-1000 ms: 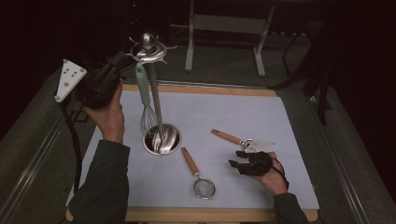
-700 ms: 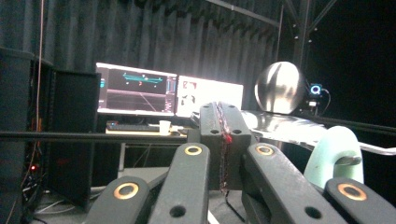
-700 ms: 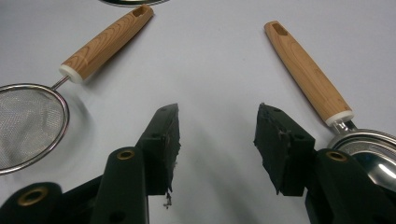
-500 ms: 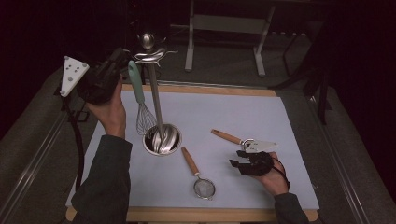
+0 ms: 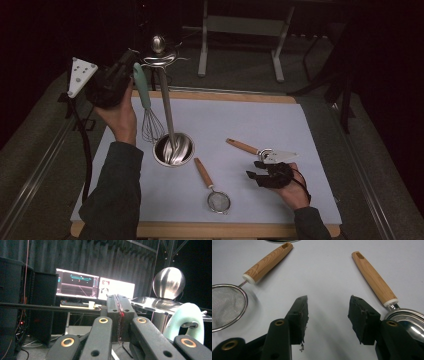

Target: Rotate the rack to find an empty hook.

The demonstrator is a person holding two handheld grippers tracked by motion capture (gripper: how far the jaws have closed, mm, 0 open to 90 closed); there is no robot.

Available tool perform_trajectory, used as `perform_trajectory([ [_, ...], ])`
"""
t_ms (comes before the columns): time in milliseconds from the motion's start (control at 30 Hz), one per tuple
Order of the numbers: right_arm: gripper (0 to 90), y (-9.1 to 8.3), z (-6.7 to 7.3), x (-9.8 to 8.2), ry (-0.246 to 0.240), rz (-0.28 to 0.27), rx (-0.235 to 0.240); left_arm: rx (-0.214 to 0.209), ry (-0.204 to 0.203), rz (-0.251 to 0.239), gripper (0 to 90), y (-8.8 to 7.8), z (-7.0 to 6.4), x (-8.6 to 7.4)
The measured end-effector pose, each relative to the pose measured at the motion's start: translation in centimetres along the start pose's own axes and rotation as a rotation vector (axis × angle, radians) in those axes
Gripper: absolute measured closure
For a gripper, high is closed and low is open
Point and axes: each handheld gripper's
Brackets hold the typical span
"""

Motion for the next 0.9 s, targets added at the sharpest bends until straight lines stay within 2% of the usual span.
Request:
perform_trajectory([
  [233, 49.4, 0.1, 0.1, 0.0, -0.004, 0.001, 0.001, -0.008, 0.011, 0.016, 90.0, 0.1, 0.2, 0.2],
  [467, 49.4, 0.0, 0.0, -0.1, -0.005, 0.002, -0.006, -0.004, 0.035, 0.024, 90.0, -0.7, 0.4, 0.6],
  [900, 49.4, 0.1, 0.0, 0.1, -0.001, 0.001, -0.004, -0.038, 0.082, 0.046, 89.7, -2.1, 1.2, 0.8],
])
Point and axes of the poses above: each handheld gripper's, and its own axes: y roughly forward along the jaws, x roughly out of its top, z roughly to its left, and after that the axes turned 4 degrees about y, right-handed
